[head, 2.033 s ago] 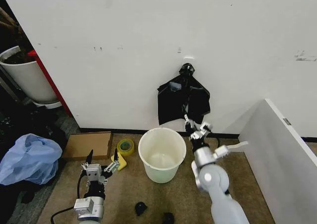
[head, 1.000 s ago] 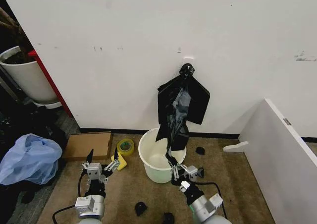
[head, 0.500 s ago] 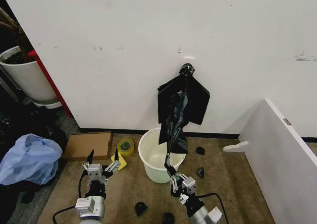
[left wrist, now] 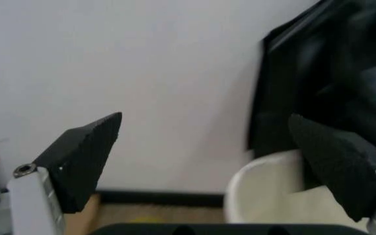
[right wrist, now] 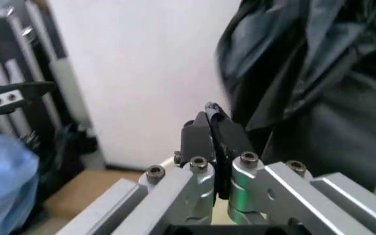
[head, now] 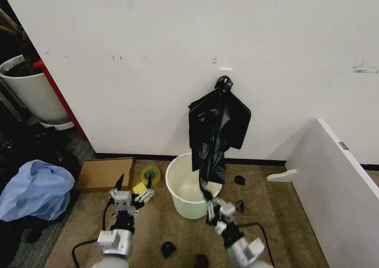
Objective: Place the garbage bag over the trash bin.
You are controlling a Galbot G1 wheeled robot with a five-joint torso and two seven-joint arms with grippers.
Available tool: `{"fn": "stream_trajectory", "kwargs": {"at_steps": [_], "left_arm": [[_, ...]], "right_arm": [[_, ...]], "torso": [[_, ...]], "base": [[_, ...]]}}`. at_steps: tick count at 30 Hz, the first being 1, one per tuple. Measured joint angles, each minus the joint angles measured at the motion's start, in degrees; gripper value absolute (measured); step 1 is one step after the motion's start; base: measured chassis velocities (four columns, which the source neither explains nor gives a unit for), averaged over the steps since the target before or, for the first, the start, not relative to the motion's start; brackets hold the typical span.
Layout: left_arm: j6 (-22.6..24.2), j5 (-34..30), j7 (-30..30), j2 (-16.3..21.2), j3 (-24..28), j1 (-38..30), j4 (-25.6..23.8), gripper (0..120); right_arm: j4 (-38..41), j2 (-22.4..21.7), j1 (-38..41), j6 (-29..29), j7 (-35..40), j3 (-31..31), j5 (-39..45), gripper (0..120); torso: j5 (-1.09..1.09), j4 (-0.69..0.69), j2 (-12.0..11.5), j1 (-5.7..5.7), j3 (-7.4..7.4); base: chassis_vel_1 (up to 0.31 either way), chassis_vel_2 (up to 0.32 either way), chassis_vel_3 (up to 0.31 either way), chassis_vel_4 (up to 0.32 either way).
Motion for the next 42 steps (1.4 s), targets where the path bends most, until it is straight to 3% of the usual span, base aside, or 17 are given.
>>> {"fn": "stream_trajectory", "kwargs": {"at_steps": [5, 7, 9, 10, 13, 18, 21, 30, 38, 42], "left_arm": [[3.74, -12.52, 2.02, 11.5, 6.19, -10.15, -2.66, 100], [4.02, -13.41, 2.09, 12.25, 6.91, -11.1, -2.72, 100], [6.05, -18.76, 1.97, 15.39, 12.35, -17.9, -2.45, 100], [8.58, -22.87, 0.99, 16.54, 18.62, -28.09, -0.33, 100], [12.08, -26.55, -1.0, 16.46, 24.46, -38.36, 2.35, 100], [18.24, -28.34, -4.91, 15.88, 31.45, -48.0, 5.08, 99], [21.64, -28.79, -6.44, 15.46, 35.52, -51.73, 6.21, 99], [30.67, -28.39, -10.67, 13.3, 40.96, -56.73, 8.08, 98], [33.89, -27.86, -12.02, 11.71, 41.56, -57.85, 10.29, 80], [35.69, -27.68, -12.85, 11.18, 41.62, -57.87, 11.16, 58]], "right_arm": [[-0.83, 1.89, 1.76, -0.86, 0.85, 0.5, -0.05, 0], [-0.92, 2.03, 1.8, -0.87, 0.84, 0.51, -0.14, 0], [-1.48, 2.77, 1.71, -0.81, 0.84, 0.72, -0.76, 0], [-1.95, 3.5, 1.54, -0.49, 0.78, 0.97, -1.62, 0], [-2.22, 4.11, 1.45, -0.2, 0.67, 1.11, -2.43, 0], [-2.26, 4.82, 1.28, 0.1, 0.58, 1.44, -2.91, 0], [-2.36, 5.18, 1.14, 0.32, 0.46, 1.67, -2.99, 0], [-2.89, 5.59, 1.12, 0.62, 0.31, 1.94, -3.04, 0], [-2.96, 5.75, 1.01, 0.72, 0.25, 1.94, -3.06, 0], [-2.93, 5.73, 0.88, 0.77, 0.24, 1.93, -2.97, 0]], "torso": [[0.02, 0.0, 0.0, 0.0, 0.0], [0.02, -0.01, 0.0, 0.0, 0.0], [0.0, 0.01, 0.0, 0.0, 0.0], [0.0, -0.02, 0.0, 0.01, 0.01], [0.02, -0.02, 0.0, 0.0, 0.01], [0.02, -0.01, 0.0, 0.01, 0.01], [0.02, -0.01, 0.0, 0.01, 0.0], [0.02, -0.01, 0.0, 0.0, 0.0], [0.02, -0.01, 0.0, 0.0, 0.0], [0.02, -0.01, 0.0, 0.0, 0.0]], "base": [[0.0, 0.0, 0.0, 0.0], [0.0, 0.0, 0.0, 0.0], [0.0, 0.0, 0.0, 0.0], [0.0, 0.0, 0.0, 0.0], [0.0, 0.0, 0.0, 0.0], [0.0, 0.0, 0.0, 0.0], [0.0, 0.0, 0.0, 0.0], [0.0, 0.0, 0.0, 0.0], [0.0, 0.0, 0.0, 0.0], [0.0, 0.0, 0.0, 0.0]]}}
